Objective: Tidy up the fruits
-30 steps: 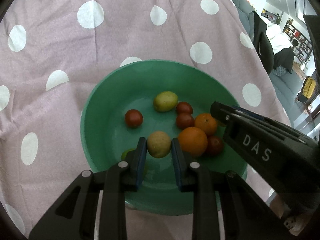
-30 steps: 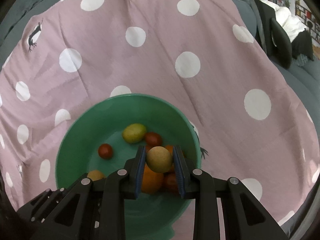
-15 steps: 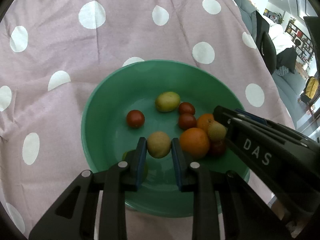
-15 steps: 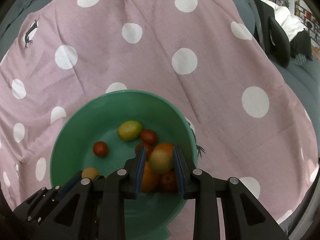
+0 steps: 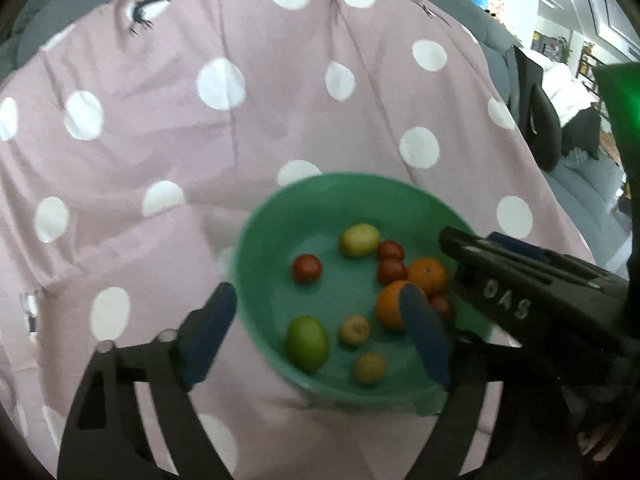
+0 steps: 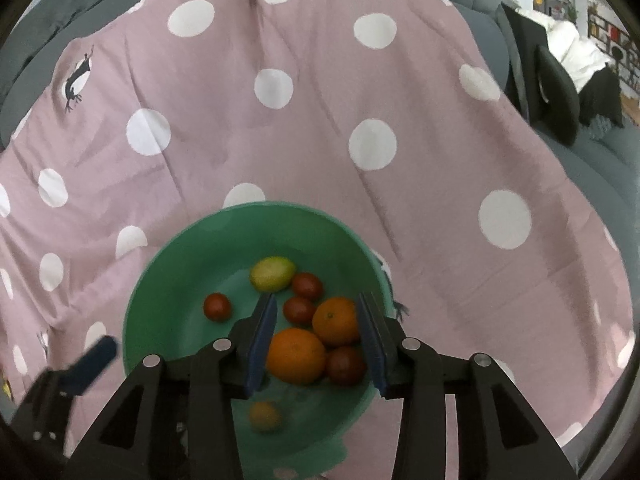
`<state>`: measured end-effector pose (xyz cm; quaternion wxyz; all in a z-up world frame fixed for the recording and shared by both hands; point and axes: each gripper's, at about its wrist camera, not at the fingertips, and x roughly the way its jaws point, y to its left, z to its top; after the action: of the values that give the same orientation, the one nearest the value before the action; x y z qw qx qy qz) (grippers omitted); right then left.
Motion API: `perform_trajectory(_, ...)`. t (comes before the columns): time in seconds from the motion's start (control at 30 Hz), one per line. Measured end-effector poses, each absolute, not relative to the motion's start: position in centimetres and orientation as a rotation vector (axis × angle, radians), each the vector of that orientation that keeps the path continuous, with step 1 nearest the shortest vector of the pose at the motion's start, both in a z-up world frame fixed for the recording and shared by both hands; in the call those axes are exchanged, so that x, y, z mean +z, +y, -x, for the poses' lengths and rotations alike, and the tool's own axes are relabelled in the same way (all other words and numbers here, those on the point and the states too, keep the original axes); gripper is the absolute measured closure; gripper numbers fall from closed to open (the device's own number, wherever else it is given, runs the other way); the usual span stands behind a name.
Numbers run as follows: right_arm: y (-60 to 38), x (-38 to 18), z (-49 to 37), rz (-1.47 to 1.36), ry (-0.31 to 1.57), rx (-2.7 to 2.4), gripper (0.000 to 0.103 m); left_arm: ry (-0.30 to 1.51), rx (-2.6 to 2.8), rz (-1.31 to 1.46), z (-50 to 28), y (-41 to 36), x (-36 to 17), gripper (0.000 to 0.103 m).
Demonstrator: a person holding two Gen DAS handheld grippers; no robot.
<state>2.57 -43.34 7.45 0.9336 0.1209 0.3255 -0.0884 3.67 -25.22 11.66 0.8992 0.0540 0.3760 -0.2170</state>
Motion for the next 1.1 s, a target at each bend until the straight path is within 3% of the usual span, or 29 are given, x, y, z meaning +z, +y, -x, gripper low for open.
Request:
perform_trajectory(0.1,-43.7,8.2,-1.8,-0.262,0.633,-0.179,0.060,0.751,-0.426,-0.117,-2.9,-24.6,12.4,0.010)
perform_trajectory(0.2,-43.8,8.9,-0.9,-0.262,0.604,-0.198,0.051,0.728,-0.426,-0.118,-2.1,-24.2,13.1,0.009)
perform_trajectory(0.3,-43.8,9.6,-0.3,-0.258,0.581,-0.196,0.050,0.704,-0.420,-0.110,-1.4,-23.9,13.7,0.001)
perform_trajectory(1.1,-43.3,10.0,0.0,-0.220,0.581,-0.234,0.049,0.684,-0.427,-0.105,-0.1,-23.5,14.2,0.001)
